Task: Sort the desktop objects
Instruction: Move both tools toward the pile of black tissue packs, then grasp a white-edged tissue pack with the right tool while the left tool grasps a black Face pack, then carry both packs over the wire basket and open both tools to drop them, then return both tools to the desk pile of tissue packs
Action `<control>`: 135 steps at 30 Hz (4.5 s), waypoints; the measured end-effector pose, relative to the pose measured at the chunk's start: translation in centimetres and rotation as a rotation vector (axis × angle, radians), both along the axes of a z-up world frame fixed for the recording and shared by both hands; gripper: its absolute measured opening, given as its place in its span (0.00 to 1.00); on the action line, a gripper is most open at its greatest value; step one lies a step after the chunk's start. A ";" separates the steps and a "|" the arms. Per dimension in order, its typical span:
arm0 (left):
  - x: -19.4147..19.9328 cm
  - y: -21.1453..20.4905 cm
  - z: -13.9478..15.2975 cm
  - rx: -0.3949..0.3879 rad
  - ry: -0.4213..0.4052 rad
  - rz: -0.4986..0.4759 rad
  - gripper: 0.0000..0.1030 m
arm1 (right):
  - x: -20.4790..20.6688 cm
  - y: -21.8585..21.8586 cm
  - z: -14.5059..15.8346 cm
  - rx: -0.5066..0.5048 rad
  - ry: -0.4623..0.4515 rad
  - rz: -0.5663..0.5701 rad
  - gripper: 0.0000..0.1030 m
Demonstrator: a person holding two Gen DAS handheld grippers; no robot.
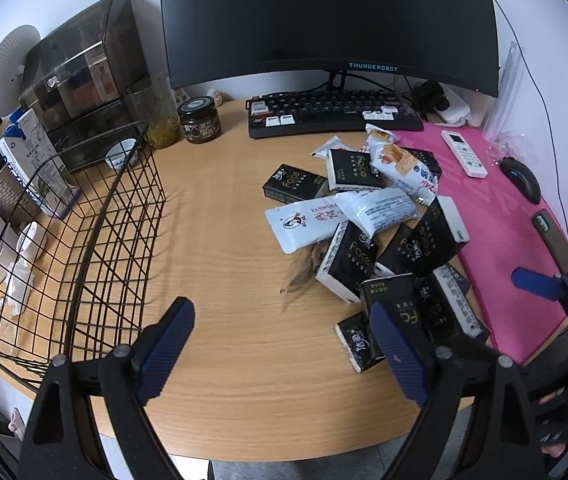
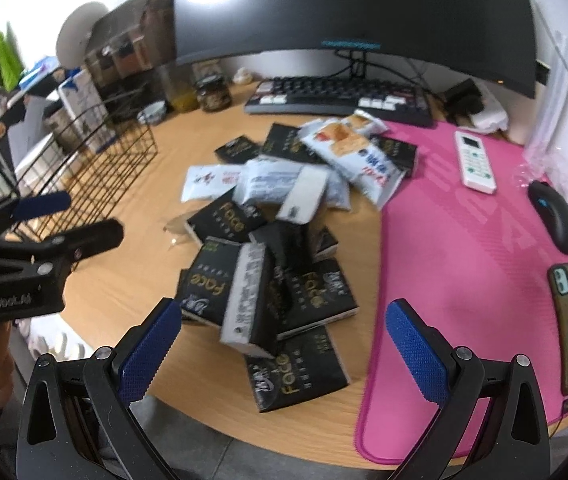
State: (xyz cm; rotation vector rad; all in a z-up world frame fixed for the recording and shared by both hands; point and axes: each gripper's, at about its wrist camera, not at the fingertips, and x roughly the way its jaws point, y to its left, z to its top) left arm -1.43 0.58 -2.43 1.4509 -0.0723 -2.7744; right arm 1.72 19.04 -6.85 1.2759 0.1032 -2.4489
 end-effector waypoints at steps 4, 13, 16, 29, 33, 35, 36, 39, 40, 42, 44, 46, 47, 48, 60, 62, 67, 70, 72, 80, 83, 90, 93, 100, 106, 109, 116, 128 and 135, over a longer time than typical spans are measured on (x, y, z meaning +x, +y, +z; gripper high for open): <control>-0.3 -0.3 -0.1 0.003 -0.003 0.006 0.87 | 0.1 -1.3 -0.9 0.040 -0.005 0.027 0.69; -0.7 0.0 -1.0 -0.003 -0.030 -0.002 0.87 | -0.4 -1.6 -2.0 0.077 -0.028 0.001 0.19; -1.0 0.5 -1.6 0.001 -0.046 -0.012 0.87 | -0.1 -0.7 -1.0 0.040 -0.007 -0.020 0.19; -2.8 5.2 -5.0 -0.026 -0.129 -0.099 0.87 | 1.1 2.7 0.7 0.029 0.021 -0.102 0.19; -3.2 5.9 -5.3 -0.025 -0.129 -0.111 0.87 | 1.2 3.6 0.5 0.024 0.015 -0.123 0.19; -3.4 6.2 -5.3 -0.031 -0.128 -0.116 0.87 | 1.3 4.0 0.4 0.024 0.013 -0.132 0.19; -3.5 6.3 -5.3 -0.027 -0.128 -0.116 0.87 | 1.3 4.1 0.4 0.023 0.010 -0.135 0.19; -3.6 6.8 -5.4 -0.015 -0.134 -0.135 0.87 | 1.3 4.6 0.0 0.023 0.007 -0.146 0.19; -3.6 7.1 -5.5 -0.018 -0.141 -0.143 0.87 | 1.3 4.8 0.0 0.023 0.006 -0.148 0.19; -3.6 7.7 -5.9 -0.032 -0.151 -0.159 0.87 | 1.4 4.9 0.0 0.023 0.005 -0.154 0.19; -3.6 8.3 -6.2 -0.048 -0.155 -0.171 0.87 | 1.4 5.1 0.0 0.023 0.006 -0.159 0.19; -3.6 8.5 -6.3 -0.054 -0.149 -0.175 0.87 | 1.5 5.2 0.0 0.023 0.006 -0.162 0.19; -3.6 8.6 -6.3 -0.057 -0.145 -0.178 0.83 | 1.5 5.2 0.0 0.024 0.007 -0.163 0.19; -3.6 8.6 -6.4 -0.061 -0.147 -0.182 0.73 | 1.5 5.1 0.1 0.025 0.006 -0.163 0.19; -2.0 6.8 -1.6 -0.022 -0.045 -0.206 0.51 | 1.4 3.9 0.6 0.017 0.013 -0.144 0.19; -1.1 4.9 1.4 -0.004 0.029 -0.174 0.51 | 1.6 2.7 2.5 -0.006 0.048 -0.107 0.19; 2.0 -4.0 8.8 0.025 0.206 0.006 0.51 | 0.9 -4.7 7.8 -0.064 0.129 0.101 0.19; 2.8 -9.6 10.7 -0.005 0.238 0.142 0.51 | -0.2 -11.3 10.5 -0.116 0.153 0.253 0.19; 2.7 -13.8 10.8 -0.003 0.221 0.237 0.51 | -0.6 -15.9 11.8 -0.126 0.176 0.333 0.19; -0.3 -22.7 5.6 0.044 0.044 0.375 0.51 | -4.9 -28.7 7.8 -0.064 0.052 0.446 0.19; -0.6 -23.4 4.7 0.034 0.014 0.384 0.50 | -5.6 -30.2 6.3 -0.029 0.028 0.445 0.19; -0.9 -23.5 3.7 0.042 -0.030 0.398 0.53 | -6.3 -30.5 5.6 -0.015 0.036 0.432 0.20; -0.7 -23.3 4.1 0.038 -0.015 0.408 0.63 | -6.2 -30.1 5.9 -0.031 0.039 0.431 0.21; 0.5 -21.4 6.3 0.018 0.087 0.381 0.71 | -4.2 -26.4 9.2 -0.097 0.124 0.401 0.37; 1.5 -16.7 8.1 -0.048 0.167 0.301 0.73 | -1.1 -21.2 11.7 -0.113 0.215 0.362 0.52; 1.9 -13.7 8.4 -0.064 0.182 0.232 0.77 | 0.1 -18.0 12.2 -0.103 0.248 0.322 0.52; 1.7 -6.2 6.8 -0.051 0.118 0.033 0.77 | 0.0 -8.7 10.4 -0.055 0.220 0.136 0.54; -1.7 2.6 -1.7 -0.104 -0.097 -0.160 0.77 | -1.3 1.1 -1.2 0.034 -0.091 -0.038 0.54; -4.2 2.0 -3.3 -0.119 -0.107 -0.119 0.77 | 1.0 1.2 -3.8 0.184 -0.128 0.032 0.54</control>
